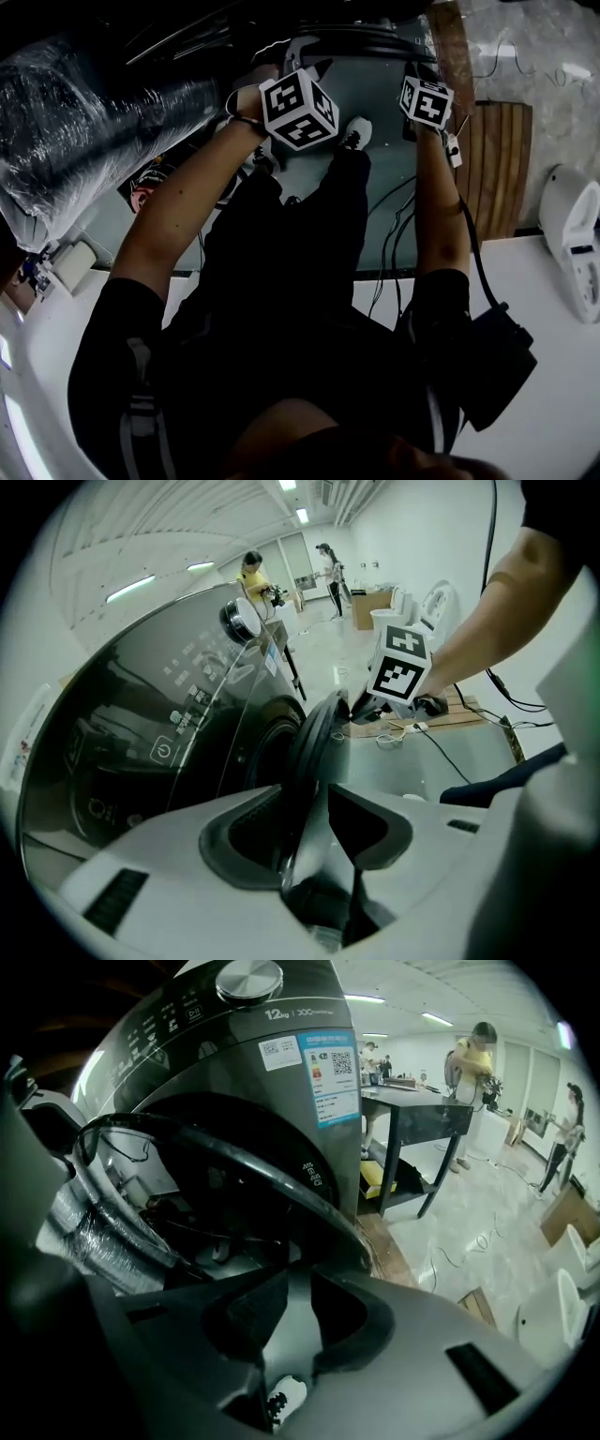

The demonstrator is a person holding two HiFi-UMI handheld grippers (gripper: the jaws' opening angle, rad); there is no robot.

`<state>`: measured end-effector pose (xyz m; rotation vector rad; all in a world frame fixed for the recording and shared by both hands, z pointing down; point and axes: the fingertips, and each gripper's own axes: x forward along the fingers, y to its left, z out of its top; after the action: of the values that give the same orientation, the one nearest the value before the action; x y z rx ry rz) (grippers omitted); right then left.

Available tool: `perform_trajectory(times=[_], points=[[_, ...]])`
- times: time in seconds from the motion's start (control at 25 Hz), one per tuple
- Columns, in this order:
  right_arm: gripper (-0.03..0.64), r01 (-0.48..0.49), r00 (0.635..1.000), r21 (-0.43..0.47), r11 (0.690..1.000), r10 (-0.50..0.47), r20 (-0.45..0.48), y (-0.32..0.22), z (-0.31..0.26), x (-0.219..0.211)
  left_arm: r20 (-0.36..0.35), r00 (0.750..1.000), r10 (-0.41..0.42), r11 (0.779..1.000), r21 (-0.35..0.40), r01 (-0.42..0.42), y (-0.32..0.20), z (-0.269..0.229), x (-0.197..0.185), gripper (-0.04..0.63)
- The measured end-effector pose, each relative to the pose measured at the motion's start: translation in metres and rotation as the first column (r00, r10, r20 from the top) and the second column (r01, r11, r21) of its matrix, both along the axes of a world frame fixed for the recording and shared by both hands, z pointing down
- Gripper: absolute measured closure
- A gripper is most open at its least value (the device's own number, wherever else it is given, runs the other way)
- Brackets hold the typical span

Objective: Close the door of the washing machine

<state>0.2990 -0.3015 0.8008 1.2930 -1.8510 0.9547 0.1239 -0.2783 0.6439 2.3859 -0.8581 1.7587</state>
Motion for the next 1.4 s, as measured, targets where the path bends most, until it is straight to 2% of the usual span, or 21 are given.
perform_trajectory(times=[0.44, 0.72, 0.88, 0.96, 1.2, 1.4], points=[[0.555, 0.001, 0.999, 0.037, 0.999, -0.002, 0.032, -0.037, -0.004, -0.013, 0.011, 0.995, -0.1, 0.995, 0.029, 0.1, -0.019, -0.003, -0.007, 0.436], [0.555, 0.026, 0.999, 0.04, 0.999, -0.027, 0.03, -0.06, -0.002, -0.018, 0.036, 0.992, -0.118, 0.992, 0.056, 0.116, -0.029, -0.003, -0.015, 0.436], [0.567, 0.07, 0.997, 0.067, 0.995, -0.068, -0.032, -0.071, -0.008, -0.017, 0.037, 0.989, -0.141, 0.989, 0.055, 0.139, -0.034, -0.003, -0.013, 0.436], [0.601, 0.064, 0.998, 0.061, 0.996, -0.063, -0.024, -0.077, -0.009, -0.02, 0.043, 0.989, -0.143, 0.988, 0.062, 0.14, -0.037, -0.003, -0.013, 0.436], [0.609, 0.097, 0.994, 0.033, 0.995, -0.096, -0.046, -0.083, -0.008, -0.025, 0.028, 0.986, -0.163, 0.985, 0.057, 0.161, -0.041, -0.004, -0.015, 0.436], [0.609, 0.133, 0.991, 0.052, 0.99, -0.134, 0.013, -0.086, -0.009, -0.027, 0.011, 0.98, -0.196, 0.979, 0.061, 0.195, -0.041, -0.007, -0.016, 0.436]])
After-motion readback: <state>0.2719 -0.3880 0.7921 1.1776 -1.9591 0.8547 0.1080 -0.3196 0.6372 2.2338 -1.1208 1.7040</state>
